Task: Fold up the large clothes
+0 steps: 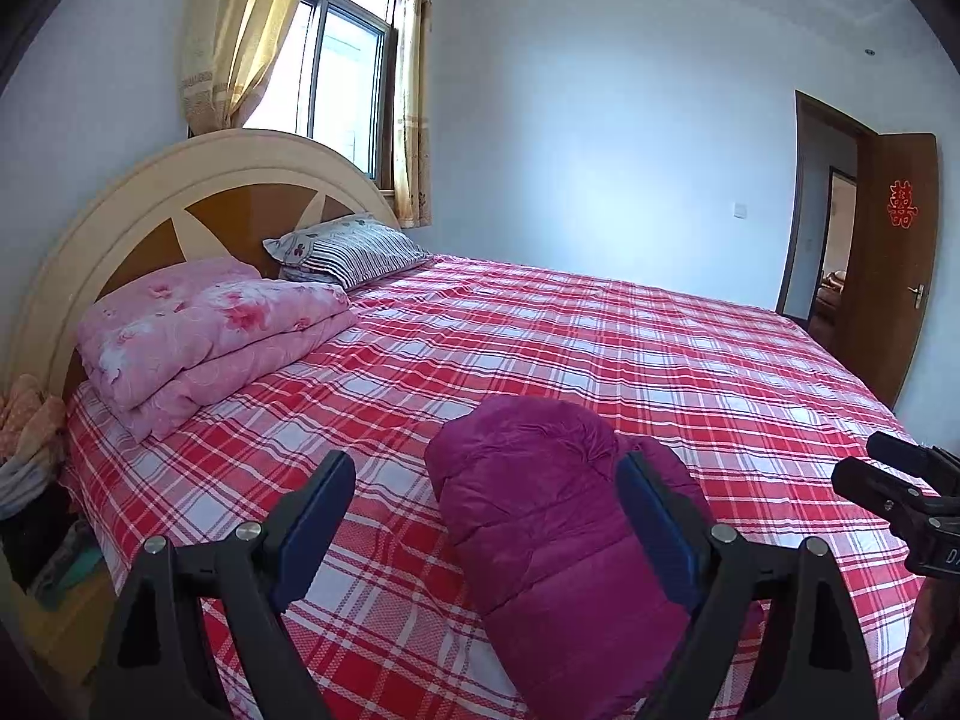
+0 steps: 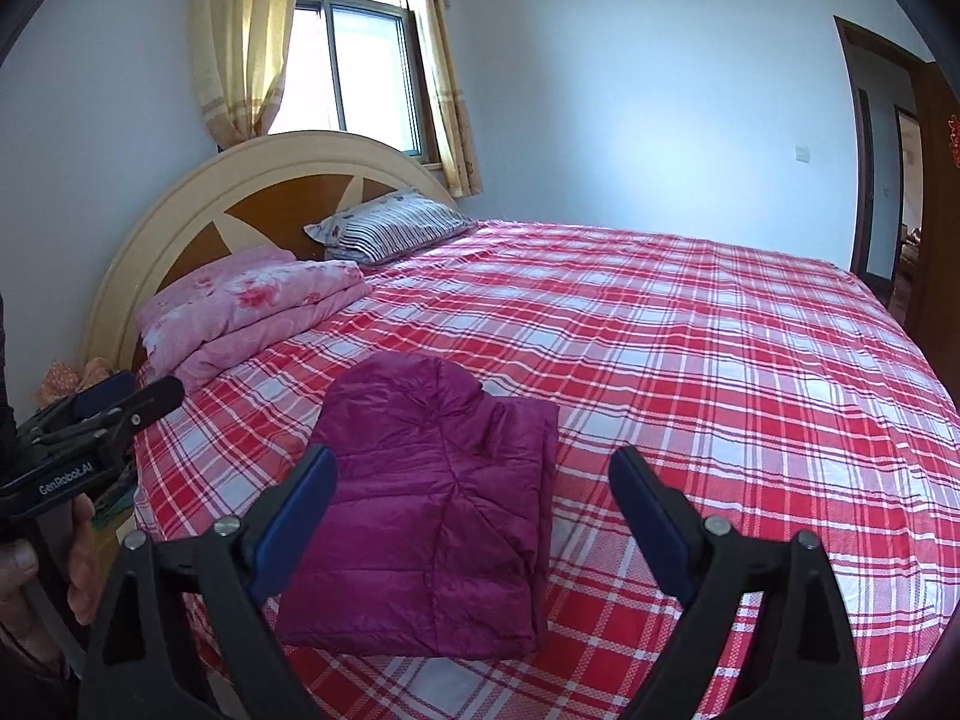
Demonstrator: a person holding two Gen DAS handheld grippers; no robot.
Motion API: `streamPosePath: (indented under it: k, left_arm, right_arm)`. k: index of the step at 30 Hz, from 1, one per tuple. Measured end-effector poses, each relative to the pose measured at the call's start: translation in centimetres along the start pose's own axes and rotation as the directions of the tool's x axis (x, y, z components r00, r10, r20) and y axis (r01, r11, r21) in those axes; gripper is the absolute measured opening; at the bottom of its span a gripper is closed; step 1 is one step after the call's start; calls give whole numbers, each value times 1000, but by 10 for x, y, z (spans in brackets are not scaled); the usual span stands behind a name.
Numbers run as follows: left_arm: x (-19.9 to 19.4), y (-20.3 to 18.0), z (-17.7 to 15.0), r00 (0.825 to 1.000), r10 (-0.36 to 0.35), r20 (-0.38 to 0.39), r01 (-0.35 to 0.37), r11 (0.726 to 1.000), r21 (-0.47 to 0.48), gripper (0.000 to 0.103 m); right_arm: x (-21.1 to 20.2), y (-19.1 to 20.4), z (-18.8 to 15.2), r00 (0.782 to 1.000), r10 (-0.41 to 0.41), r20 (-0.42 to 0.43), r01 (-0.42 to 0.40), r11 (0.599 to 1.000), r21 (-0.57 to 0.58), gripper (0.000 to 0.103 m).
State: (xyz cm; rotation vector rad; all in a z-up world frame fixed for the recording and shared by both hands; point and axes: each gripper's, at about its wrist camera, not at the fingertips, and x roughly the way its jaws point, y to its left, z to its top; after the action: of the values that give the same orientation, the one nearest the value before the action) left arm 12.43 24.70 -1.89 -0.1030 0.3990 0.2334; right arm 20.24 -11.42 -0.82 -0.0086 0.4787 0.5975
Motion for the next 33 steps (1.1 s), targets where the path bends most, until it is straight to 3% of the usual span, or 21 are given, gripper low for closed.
streamPosePath:
  k: [33]
  left_arm:
    - [4,-2,-3,1000,12,-9,-11,1000,15,89]
  right_arm:
    - [-11,4,0,1000,2,29,-1,1000,-23,98]
